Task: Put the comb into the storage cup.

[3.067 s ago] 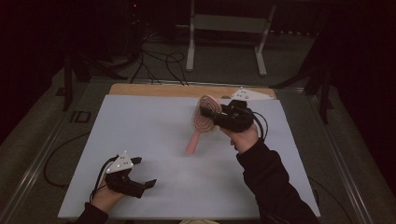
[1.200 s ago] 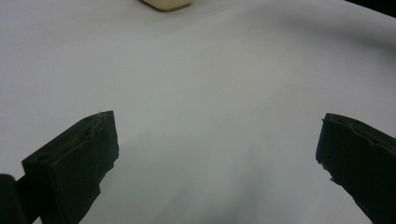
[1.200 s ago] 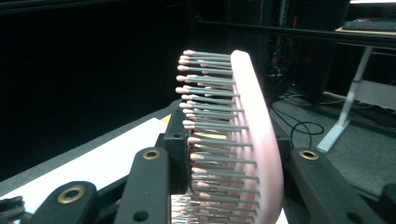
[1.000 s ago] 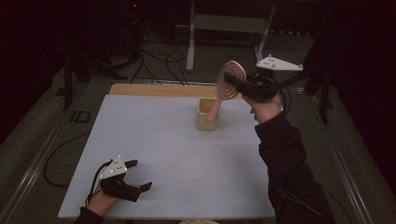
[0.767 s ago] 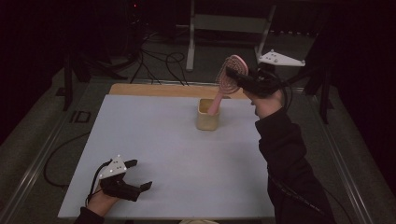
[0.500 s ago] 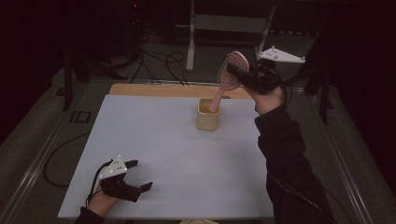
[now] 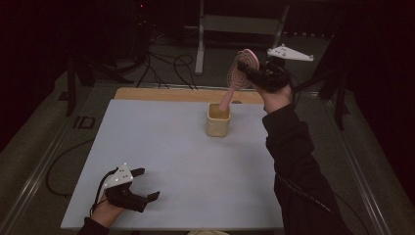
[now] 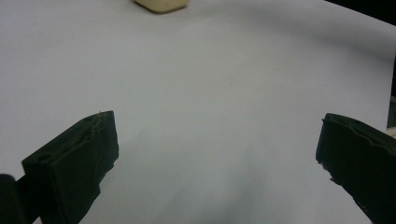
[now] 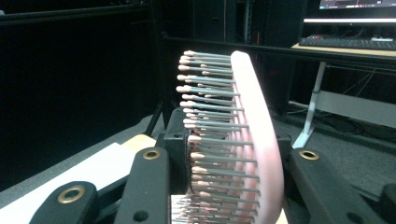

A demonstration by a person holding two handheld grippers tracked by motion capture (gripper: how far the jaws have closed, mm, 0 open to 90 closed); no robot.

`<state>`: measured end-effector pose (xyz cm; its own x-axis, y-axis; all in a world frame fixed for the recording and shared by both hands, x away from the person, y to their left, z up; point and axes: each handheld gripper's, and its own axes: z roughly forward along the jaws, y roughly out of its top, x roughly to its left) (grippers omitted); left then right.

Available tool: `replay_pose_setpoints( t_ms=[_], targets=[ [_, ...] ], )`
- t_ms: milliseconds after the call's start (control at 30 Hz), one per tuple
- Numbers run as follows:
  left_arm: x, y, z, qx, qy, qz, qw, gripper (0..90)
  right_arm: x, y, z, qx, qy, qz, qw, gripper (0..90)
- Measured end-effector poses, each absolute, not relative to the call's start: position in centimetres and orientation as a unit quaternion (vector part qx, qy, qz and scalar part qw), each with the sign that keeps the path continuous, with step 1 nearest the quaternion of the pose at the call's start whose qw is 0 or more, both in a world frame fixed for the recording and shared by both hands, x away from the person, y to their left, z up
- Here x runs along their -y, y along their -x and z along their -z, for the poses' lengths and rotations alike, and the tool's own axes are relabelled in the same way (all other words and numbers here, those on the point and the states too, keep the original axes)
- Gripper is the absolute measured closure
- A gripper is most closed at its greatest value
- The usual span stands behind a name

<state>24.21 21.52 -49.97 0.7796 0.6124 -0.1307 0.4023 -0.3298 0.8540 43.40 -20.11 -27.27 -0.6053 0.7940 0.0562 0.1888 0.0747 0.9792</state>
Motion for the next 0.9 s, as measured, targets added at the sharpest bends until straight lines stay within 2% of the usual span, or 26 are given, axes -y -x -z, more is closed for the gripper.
replay_pose_setpoints(
  t_ms=[900],
  targets=[
    [-21.4, -24.1, 50.0, -0.307, -0.813, -0.104, 0.484, 0.1, 18.9, -45.7, 31.7, -0.686, -0.372, -0.571, 0.255, 64.5]
  ],
)
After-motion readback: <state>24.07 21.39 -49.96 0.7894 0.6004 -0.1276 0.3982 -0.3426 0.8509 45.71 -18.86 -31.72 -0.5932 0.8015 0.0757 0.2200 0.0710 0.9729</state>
